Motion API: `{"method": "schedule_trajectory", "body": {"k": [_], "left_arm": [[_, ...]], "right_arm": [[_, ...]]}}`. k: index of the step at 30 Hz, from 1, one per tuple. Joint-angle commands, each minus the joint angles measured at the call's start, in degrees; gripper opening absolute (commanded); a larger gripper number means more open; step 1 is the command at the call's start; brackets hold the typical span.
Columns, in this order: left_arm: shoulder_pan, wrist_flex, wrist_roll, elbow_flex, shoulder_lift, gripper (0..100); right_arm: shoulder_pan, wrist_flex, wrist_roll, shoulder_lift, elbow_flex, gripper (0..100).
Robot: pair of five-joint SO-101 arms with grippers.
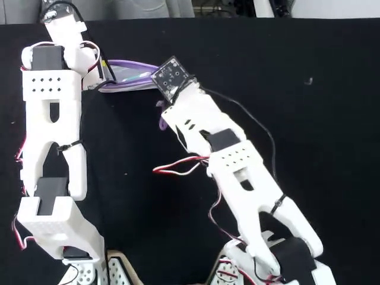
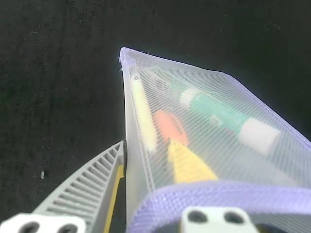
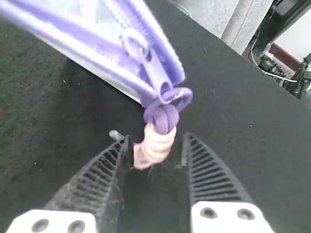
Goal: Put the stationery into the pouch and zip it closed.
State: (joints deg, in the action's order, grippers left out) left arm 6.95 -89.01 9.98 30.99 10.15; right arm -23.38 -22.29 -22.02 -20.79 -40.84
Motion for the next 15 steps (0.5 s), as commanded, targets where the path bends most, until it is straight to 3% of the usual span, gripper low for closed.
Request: {"method": "schedule_trajectory", "body": {"k": [1, 8, 15], "left_arm": [[0.31, 0.53, 0.26, 0.13, -0.26, 15], [0.40, 0.53, 0.18, 0.13, -0.26, 15], [-0.04, 2.29, 0.18, 1.89, -0.35, 16]], "right_arm": [[-0.53, 1.58, 1.93, 0.48, 4.44, 1.2], [0.88, 0.09, 2.02, -0.13, 4.44, 1.1], [2.11, -12.57, 1.58, -9.80, 5.14, 1.1]]}}
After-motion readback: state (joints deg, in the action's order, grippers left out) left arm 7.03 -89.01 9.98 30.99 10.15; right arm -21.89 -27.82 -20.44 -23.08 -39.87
